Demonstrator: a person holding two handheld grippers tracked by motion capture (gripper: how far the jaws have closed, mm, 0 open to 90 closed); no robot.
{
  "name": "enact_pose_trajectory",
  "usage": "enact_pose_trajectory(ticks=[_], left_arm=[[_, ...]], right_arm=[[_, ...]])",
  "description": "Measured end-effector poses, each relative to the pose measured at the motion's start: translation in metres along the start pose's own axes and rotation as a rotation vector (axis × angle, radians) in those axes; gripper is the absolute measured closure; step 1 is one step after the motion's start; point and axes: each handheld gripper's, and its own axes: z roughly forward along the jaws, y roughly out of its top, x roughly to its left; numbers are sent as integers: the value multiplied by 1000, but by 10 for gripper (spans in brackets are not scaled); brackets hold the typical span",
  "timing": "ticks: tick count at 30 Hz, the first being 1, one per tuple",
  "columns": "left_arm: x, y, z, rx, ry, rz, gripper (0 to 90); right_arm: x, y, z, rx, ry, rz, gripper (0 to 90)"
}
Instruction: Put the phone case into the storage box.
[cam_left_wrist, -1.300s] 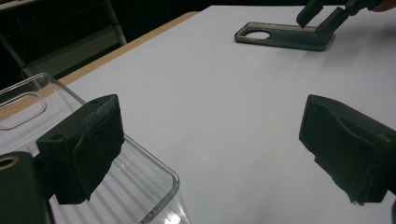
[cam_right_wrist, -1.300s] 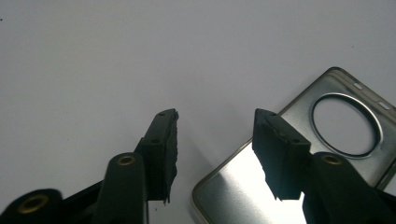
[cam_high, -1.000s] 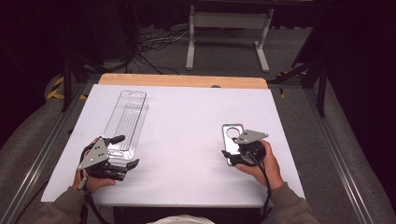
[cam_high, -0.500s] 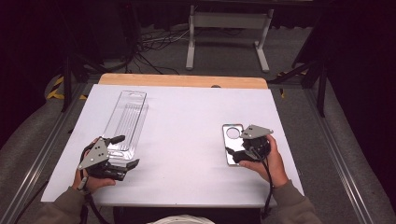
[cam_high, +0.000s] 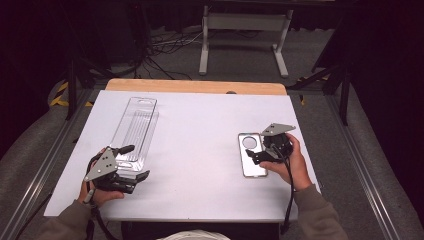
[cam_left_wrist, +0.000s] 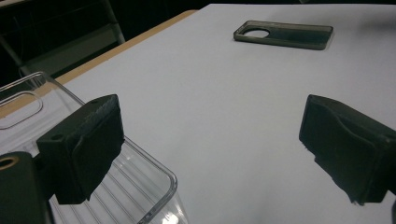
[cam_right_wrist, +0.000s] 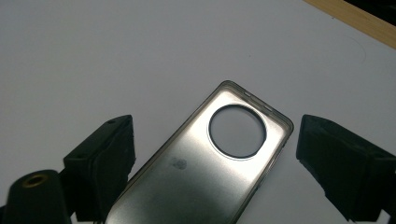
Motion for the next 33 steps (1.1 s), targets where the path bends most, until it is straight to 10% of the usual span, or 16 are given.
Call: enact_pose_trajectory(ticks=[16,33], left_arm=[[0,0,1,6,-10,0,72],[0,-1,2,22,-23,-3,77]], right_arm=[[-34,24,27,110,-33,51,305],[-60,38,71,380,-25,85,567]])
